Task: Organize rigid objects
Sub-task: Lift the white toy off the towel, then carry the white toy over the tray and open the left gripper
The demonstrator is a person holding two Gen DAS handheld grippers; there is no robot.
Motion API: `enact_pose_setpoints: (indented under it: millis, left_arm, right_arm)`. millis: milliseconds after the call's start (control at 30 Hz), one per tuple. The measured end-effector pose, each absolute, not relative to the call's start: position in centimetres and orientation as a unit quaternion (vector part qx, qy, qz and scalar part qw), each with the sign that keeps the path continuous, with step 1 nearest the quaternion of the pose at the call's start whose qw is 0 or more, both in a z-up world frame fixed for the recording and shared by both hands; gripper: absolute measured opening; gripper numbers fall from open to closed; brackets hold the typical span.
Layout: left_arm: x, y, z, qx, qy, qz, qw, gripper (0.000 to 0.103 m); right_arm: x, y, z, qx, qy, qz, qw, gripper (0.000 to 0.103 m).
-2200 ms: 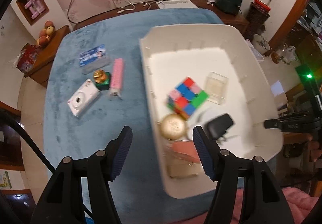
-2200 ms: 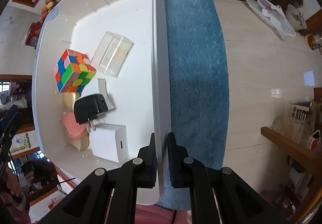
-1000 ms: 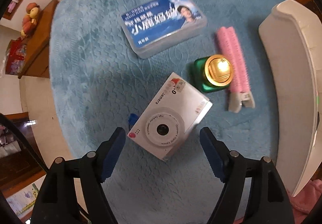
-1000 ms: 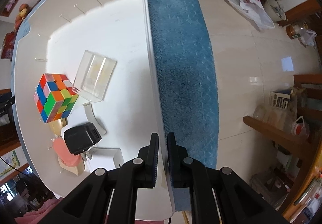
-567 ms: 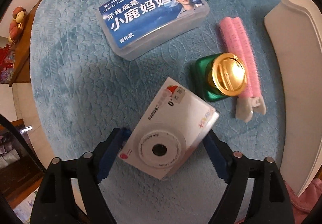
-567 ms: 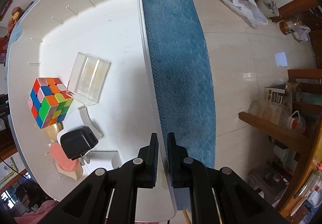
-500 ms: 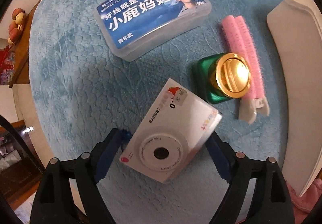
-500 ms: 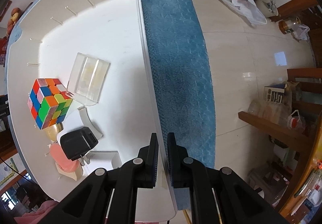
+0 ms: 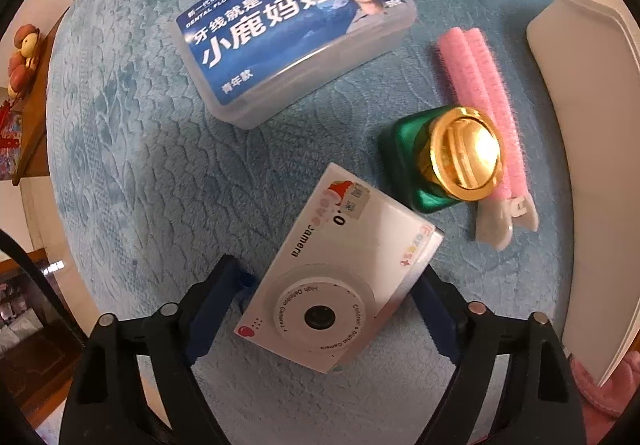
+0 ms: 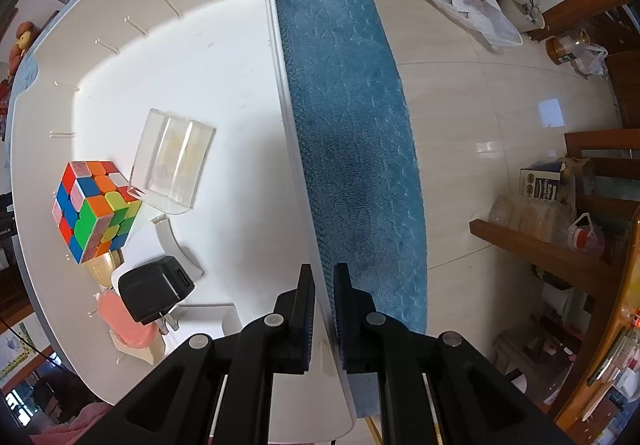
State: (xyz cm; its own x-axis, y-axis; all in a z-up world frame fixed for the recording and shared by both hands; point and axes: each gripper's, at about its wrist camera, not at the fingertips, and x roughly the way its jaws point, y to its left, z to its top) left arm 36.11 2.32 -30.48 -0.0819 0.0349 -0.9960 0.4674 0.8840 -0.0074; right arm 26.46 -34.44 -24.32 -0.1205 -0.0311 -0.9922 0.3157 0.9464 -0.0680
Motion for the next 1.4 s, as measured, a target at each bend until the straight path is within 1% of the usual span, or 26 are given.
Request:
enact_pose_setpoints:
  millis: [100,133,233,500,667,900,1000,1400]
  left_arm:
    - [35.8,1.9,-30.2,0.177,0.713,-0.161,0.659,0.083]
    - [35.7,1.9,-30.2,0.173,0.713,-0.159,0.661,0.081]
    - [35.0,1.8,-30.0,0.167,0.711,-0.152,0.667,0.079]
    - [32.8,2.3,-30.2,0.131,0.715,-0.123,0.676,0.078]
    - [30.2,2.6,-30.3,0.12,0.713,-0.105,0.683,0.078]
    - [28.5,4.0,-30.6,0.025,0.723,-0.019,0.69,0.077]
    - [27.2,4.2,-30.7,-0.002,0.732,0.0,0.681,0.077]
    - [19.9,2.8,-31.4,-0.038,0.767,0.054,0.639,0.077]
  right_arm:
    - [26.4,-34.3,-24.2,0.092,0.738,-0.13,0.656,0.01]
    - [26.4,-34.3,-24.2,0.09,0.738,-0.129,0.656,0.01]
    - [26.4,-34.3,-24.1,0.087,0.737,-0.126,0.658,0.01]
    - [26.1,-34.0,-23.8,0.079,0.736,-0.114,0.662,0.01]
    - [25.9,-33.9,-23.7,0.075,0.735,-0.103,0.666,0.01]
    - [24.7,-34.4,-23.4,0.094,0.73,-0.091,0.67,0.01]
    - [24.3,-34.5,-23.3,0.098,0.728,-0.084,0.673,0.01]
    - [23.5,-34.4,-23.2,0.1,0.722,-0.05,0.682,0.01]
